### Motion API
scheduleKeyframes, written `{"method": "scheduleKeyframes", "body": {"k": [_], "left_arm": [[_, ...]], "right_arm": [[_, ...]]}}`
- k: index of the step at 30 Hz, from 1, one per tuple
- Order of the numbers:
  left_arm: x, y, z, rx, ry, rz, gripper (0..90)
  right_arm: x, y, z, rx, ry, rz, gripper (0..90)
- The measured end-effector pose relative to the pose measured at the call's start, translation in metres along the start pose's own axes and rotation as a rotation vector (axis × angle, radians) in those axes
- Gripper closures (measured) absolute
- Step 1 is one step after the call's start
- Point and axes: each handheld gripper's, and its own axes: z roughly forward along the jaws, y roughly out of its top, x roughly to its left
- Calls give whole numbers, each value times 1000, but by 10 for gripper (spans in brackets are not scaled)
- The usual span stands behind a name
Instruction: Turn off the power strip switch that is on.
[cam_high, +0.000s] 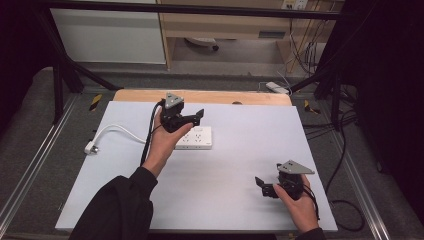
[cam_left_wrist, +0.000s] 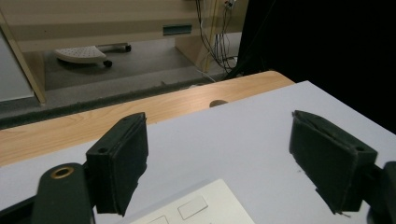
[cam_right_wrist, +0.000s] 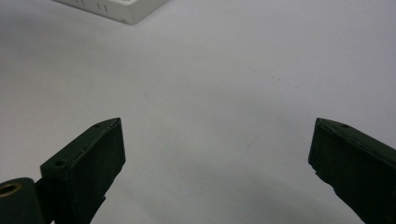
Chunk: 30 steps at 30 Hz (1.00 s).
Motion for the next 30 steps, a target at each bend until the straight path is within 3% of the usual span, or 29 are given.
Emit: {"method": "scheduleKeyframes", "body": {"k": [7, 19, 22, 30], "left_arm": [[-5, 2, 4, -5, 0, -10, 293], [-6, 1, 11, -7, 13, 13, 440], [-4, 1, 13, 0, 9, -9, 484], [-4, -3, 20, 24, 13, 1, 573]], "right_arm": [[1, 0, 0, -3, 2, 0, 43], [1, 1, -1, -5, 3, -5, 43], [1, 1, -1, -5, 3, -3, 43], [1, 1, -1, -8, 4, 0, 43]]}}
